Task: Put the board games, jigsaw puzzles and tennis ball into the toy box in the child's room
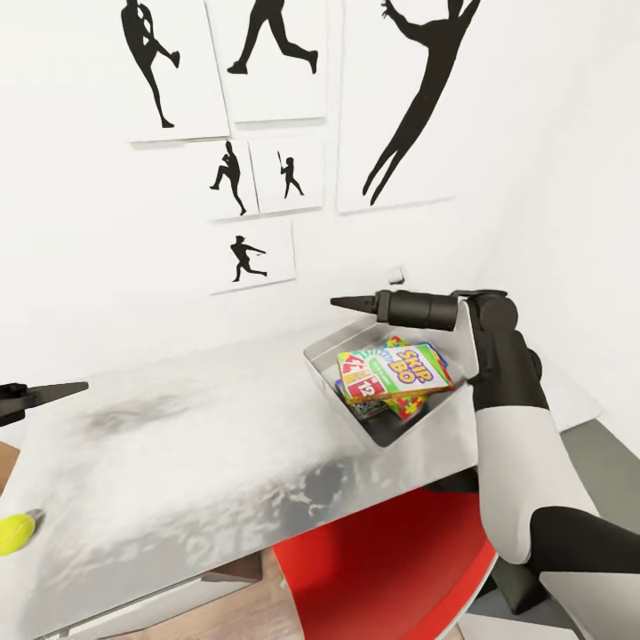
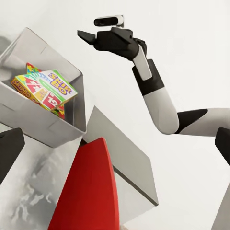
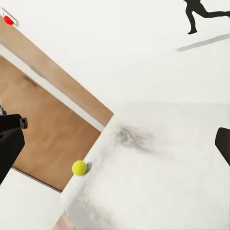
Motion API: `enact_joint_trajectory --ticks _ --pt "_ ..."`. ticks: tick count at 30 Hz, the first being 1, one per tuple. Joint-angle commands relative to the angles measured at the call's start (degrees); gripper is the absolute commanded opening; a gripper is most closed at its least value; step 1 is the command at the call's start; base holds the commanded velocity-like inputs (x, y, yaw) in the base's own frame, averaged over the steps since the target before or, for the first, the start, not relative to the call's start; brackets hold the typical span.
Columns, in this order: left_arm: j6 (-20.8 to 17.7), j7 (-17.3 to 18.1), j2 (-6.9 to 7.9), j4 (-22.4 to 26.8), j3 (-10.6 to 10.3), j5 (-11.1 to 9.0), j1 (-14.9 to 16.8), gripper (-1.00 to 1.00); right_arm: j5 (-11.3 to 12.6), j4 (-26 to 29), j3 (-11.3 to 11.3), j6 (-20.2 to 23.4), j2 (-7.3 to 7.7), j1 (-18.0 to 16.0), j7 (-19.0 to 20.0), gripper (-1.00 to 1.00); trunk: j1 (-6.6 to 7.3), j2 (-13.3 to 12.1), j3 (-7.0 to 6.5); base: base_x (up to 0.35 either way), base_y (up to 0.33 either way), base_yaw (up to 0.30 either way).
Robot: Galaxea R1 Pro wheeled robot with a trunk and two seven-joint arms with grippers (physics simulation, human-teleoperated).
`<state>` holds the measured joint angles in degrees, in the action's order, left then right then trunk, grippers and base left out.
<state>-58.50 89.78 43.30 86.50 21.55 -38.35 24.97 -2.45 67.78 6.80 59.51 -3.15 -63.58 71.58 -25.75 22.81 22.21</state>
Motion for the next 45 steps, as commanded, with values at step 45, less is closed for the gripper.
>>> enact_joint_trajectory --ticks 45 --pt "-0.96 0.22 0.03 -0.01 -0.03 0.03 0.08 1.0 3.64 0.08 -0.26 0.49 -0.72 1.96 0.86 1.0 -0.03 0.11 -0.29 -0.034 0.014 0.026"
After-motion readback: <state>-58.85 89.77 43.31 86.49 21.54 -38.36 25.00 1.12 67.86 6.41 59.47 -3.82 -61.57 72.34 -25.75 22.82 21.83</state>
